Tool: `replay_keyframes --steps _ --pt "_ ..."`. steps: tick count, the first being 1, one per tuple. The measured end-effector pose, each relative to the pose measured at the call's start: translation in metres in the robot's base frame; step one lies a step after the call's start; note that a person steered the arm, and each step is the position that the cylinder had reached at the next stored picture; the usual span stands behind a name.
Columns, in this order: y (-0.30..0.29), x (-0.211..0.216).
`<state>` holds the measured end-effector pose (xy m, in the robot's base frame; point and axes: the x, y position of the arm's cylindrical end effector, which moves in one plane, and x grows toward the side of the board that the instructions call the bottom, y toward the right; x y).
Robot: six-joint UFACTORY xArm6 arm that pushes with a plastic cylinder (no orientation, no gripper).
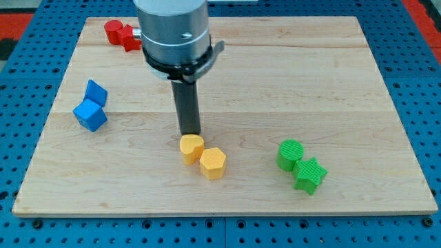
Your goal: Push the green star in between the green circle and the yellow hexagon
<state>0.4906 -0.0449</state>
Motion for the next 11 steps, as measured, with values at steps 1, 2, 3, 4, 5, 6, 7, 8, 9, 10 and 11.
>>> replay_keyframes --steps 1,2,3,4,5,6,7,8,9,10,11 --pt "0.021 0.017" --pt "0.039 0.029" --pt "0.051 -0.008" --pt "0.079 -0.037" --pt "0.187 -0.032" --pt "0.261 -0.009" --pt "0.283 0.068" --pt "0.238 0.089" --pt "0.173 0.091" --pt "0.115 0.073" --pt "0.101 0.062"
